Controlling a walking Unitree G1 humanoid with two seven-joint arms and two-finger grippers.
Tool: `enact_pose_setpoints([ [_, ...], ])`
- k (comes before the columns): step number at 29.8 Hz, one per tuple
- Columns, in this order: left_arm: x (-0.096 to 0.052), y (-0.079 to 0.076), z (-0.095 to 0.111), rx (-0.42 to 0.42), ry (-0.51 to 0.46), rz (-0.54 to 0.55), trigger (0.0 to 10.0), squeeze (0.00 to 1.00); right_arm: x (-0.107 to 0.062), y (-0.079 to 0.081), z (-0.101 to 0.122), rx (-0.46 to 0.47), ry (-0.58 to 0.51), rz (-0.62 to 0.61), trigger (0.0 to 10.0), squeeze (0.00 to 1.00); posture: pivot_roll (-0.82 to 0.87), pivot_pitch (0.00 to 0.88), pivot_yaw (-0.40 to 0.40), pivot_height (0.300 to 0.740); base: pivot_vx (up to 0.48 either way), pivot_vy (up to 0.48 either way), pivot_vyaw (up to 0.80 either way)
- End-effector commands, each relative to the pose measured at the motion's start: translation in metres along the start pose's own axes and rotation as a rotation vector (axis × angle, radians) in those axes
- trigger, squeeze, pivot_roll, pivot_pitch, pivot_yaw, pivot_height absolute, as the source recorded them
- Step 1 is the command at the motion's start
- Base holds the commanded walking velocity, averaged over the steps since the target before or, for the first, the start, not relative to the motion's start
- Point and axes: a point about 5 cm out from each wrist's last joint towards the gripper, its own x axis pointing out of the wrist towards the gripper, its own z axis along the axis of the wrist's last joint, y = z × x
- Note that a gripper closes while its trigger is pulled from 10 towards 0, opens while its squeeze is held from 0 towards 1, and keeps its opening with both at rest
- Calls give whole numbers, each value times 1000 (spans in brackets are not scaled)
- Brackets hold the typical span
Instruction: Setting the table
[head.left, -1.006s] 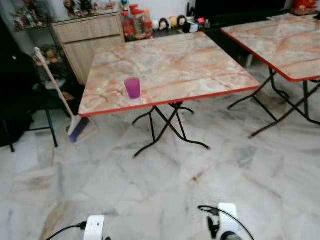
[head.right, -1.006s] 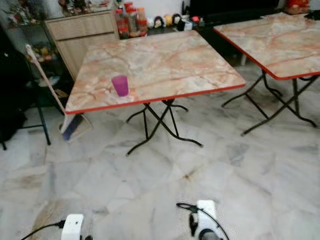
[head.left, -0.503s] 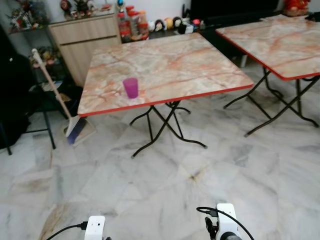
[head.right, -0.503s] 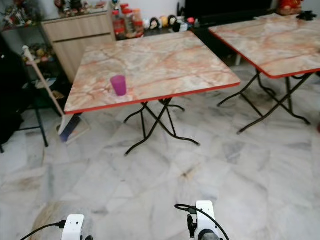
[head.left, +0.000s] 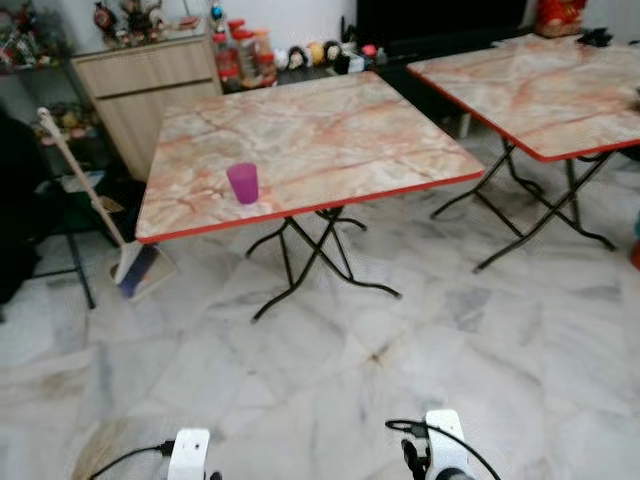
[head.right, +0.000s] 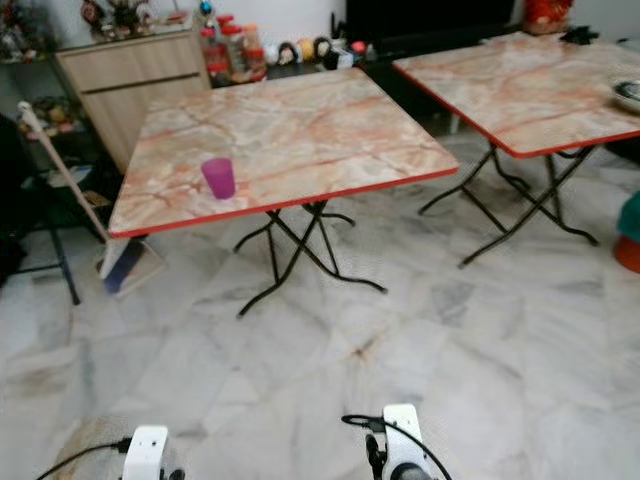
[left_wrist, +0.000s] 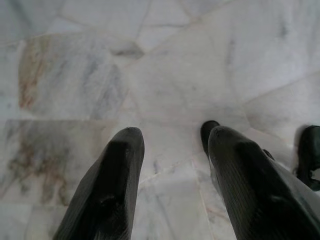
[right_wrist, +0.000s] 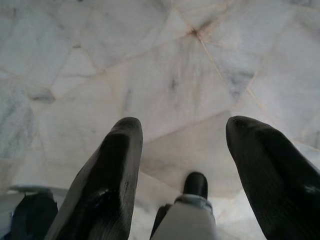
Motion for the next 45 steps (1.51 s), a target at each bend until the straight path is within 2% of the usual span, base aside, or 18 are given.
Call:
enact_pose_setpoints([
  [1,-1,6,-2,16,10,14,10000,0,2,4,7,-6,-18,17,10000,0,-59,0,109,740,300,0,0],
  [7,-1,6,-2,19,12,14,10000,0,2,5,8,-31,-30,30,10000,0,-57,0,106,740,301,0,250],
  [9,-1,6,-2,19,12,13,10000,0,2,5,8,-29,-32,31,10000,0,-57,0,106,740,304,0,563],
  [11,-1,6,-2,18,11,13,10000,0,2,4,8,12,-27,22,10000,0,-57,0,106,740,306,0,0],
  [45,-1,5,-2,13,9,11,10000,0,2,2,6,33,-20,2,10000,0,-61,0,110,740,308,0,-13],
])
